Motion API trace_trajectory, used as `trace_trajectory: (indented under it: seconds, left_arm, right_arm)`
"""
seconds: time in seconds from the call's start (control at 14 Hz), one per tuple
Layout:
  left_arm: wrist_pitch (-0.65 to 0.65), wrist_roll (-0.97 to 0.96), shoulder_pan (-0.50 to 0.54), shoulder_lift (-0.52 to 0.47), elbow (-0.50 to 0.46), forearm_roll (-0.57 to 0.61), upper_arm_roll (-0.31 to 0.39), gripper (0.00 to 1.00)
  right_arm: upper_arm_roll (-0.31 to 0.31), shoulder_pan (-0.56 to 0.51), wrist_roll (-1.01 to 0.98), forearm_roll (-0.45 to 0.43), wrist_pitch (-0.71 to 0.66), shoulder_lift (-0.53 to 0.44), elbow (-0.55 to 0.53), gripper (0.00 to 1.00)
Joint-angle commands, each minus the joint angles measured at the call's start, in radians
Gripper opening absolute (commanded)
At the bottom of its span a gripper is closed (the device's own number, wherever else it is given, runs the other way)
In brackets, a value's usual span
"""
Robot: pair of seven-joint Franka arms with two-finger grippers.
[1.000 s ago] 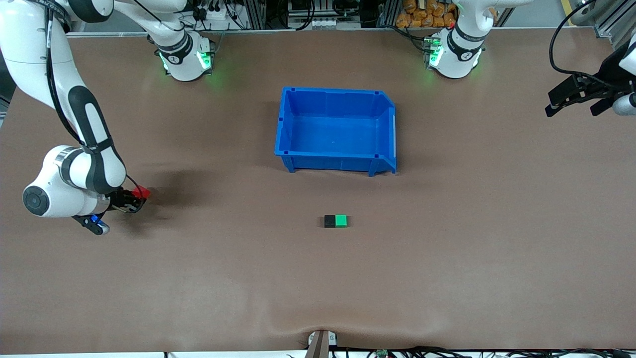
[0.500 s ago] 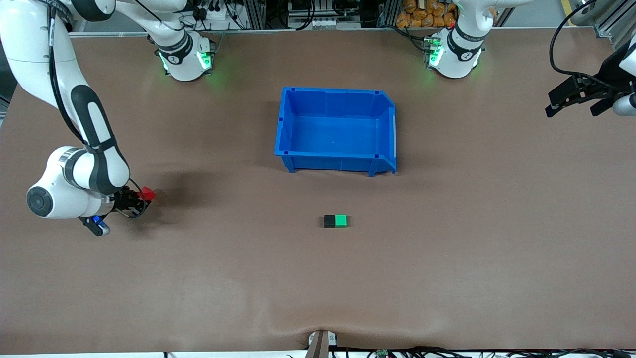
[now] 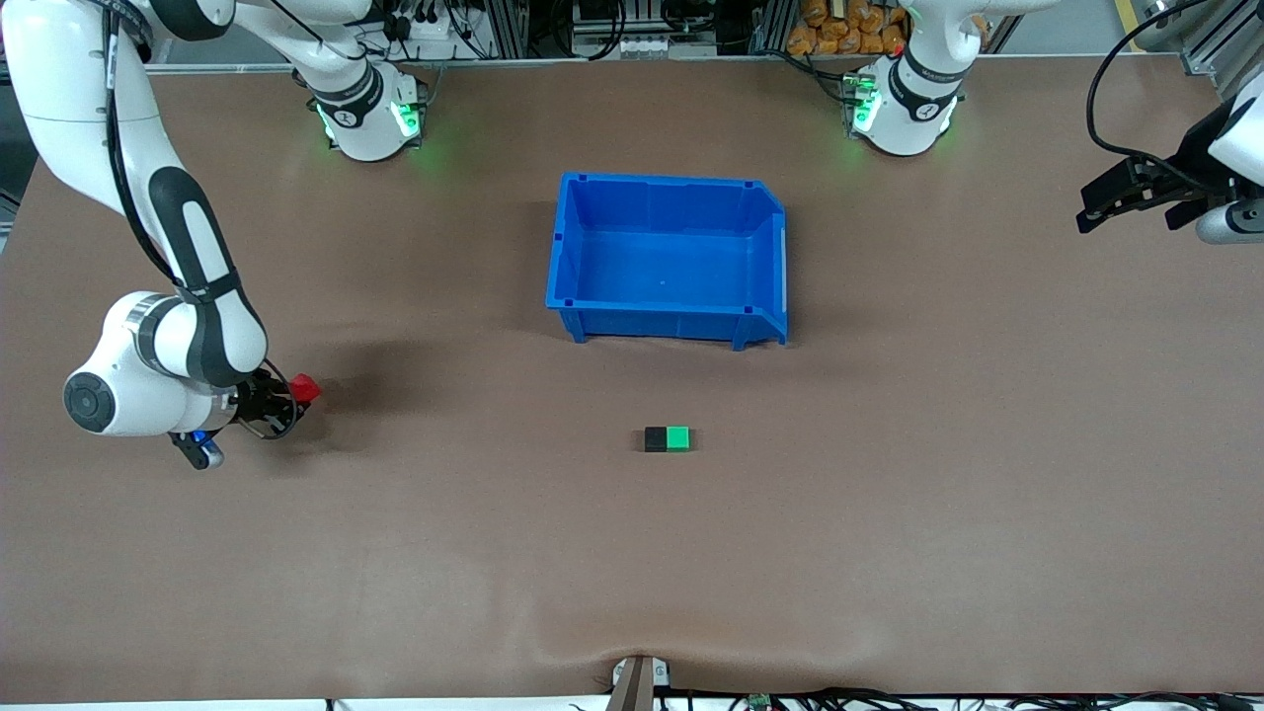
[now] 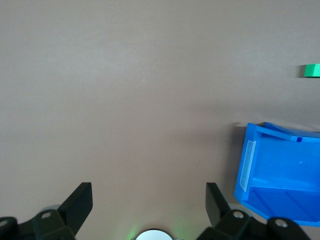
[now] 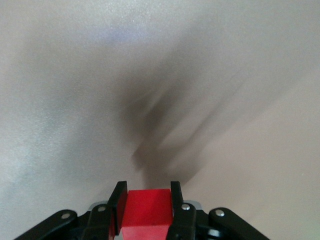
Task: Attach green and red cubes to black cube
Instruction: 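Carry the red cube with the right gripper toward the black cube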
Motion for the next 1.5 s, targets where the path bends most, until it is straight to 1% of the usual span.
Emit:
trace_trajectory:
  seconds: [0.0,0.14,0.36,0.57,0.86,1.0,1.07,1.21,1.43]
  left_arm:
    - [-0.017,0.008,0.001,-0.002,0.007,0.022,-0.006,1.00]
    - [-0.028,0.010,0.000,0.001,-0.003,0.025,-0.006,1.00]
    - [-0.029,0.002,-0.002,0.013,0.006,0.024,-0.007,1.00]
    - [-0.031,-0.007,-0.002,0.010,0.003,0.024,-0.009,1.00]
    - [-0.031,-0.007,-0.002,-0.004,0.010,0.024,-0.007,1.00]
    - [-0.029,-0.012,0.000,-0.007,0.010,0.022,-0.007,1.00]
    - [-0.028,-0.015,0.001,-0.013,0.021,0.016,-0.007,1.00]
    - [-0.028,-0.012,0.001,-0.004,0.069,0.005,-0.007,1.00]
    - [-0.025,-0.016,-0.005,-0.004,0.070,0.007,-0.007,1.00]
  right_arm:
    - [0.006,0.008,0.069,0.010,-0.016,-0.029,-0.010,0.00]
    - [0.018,0.008,0.112,0.010,-0.016,-0.032,-0.010,0.00]
    - [0.041,0.006,0.178,0.015,-0.014,-0.032,-0.007,0.00]
    - [0.048,0.026,0.261,0.055,-0.014,-0.032,-0.007,0.00]
    - [0.055,0.048,0.368,0.055,-0.008,-0.032,-0.001,0.00]
    - [0.071,0.051,0.413,0.055,-0.008,-0.032,0.001,0.00]
    - [0.086,0.051,0.443,0.055,-0.005,-0.034,0.002,0.00]
    - [0.095,0.052,0.480,0.055,-0.005,-0.032,0.010,0.00]
    - [0.111,0.060,0.522,0.082,-0.005,-0.032,0.019,0.00]
